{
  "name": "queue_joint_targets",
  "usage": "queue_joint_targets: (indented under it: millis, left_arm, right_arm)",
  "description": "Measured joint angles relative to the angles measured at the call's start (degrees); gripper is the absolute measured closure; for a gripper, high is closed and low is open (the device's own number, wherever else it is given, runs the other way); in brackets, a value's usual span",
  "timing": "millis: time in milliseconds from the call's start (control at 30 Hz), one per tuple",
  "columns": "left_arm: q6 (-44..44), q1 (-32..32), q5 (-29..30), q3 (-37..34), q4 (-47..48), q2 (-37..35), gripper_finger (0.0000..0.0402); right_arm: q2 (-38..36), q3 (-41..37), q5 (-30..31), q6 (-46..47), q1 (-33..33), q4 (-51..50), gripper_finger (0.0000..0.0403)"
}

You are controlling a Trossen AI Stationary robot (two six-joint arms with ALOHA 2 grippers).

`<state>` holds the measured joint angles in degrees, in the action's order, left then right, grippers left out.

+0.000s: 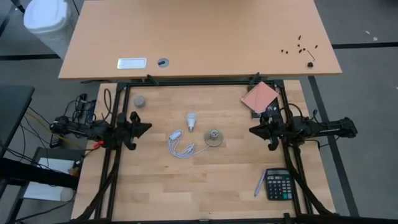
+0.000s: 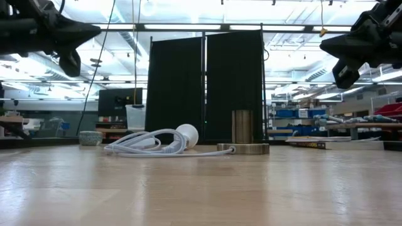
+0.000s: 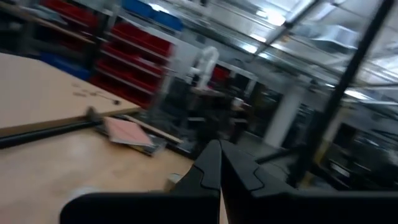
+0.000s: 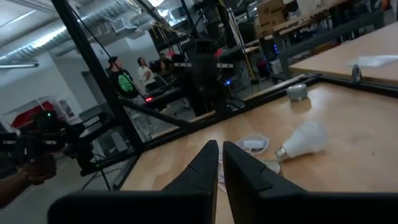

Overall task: Screw lightbulb
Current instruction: Insert the lightbulb into the lamp

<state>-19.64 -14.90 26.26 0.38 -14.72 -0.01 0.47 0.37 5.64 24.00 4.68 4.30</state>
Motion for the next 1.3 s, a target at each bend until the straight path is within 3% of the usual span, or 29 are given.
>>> queue_joint_targets:
  millis: [167,333,500,700,900,1133,1300]
  left_arm:
    - [0.55,0.01,5.6,0.0,-0.59,0.0,0.0396]
    - [8.25,-0.18,4.48,0.0,-1.2,0.31,0.0391]
    - [17.89,-0.2,6.33,0.97,-2.65,2.75,0.0348]
    - [25.38,-0.2,6.49,4.0,-5.24,6.41,0.0292]
    - [25.61,-0.2,7.89,6.77,-5.12,10.38,0.0283]
    - [25.61,-0.2,17.39,8.38,-5.09,17.41,0.0282]
    - [25.46,-0.2,20.44,8.41,-5.1,21.07,0.0273]
  right_arm:
    - [0.0,0.01,-0.71,5.98,0.12,-0.95,0.0369]
    - [0.93,-0.01,-0.47,9.14,0.1,4.66,0.0369]
    - [7.06,2.39,-5.33,1.88,0.12,12.11,0.0369]
    - [17.41,9.49,-3.91,-9.4,-1.09,14.15,0.0369]
    - [27.28,19.48,0.73,-19.19,-4.24,13.75,0.0364]
    - [41.62,33.51,0.07,-26.33,-8.08,3.41,0.0308]
    - [51.13,41.58,-8.67,-28.6,-10.84,1.07,0.0261]
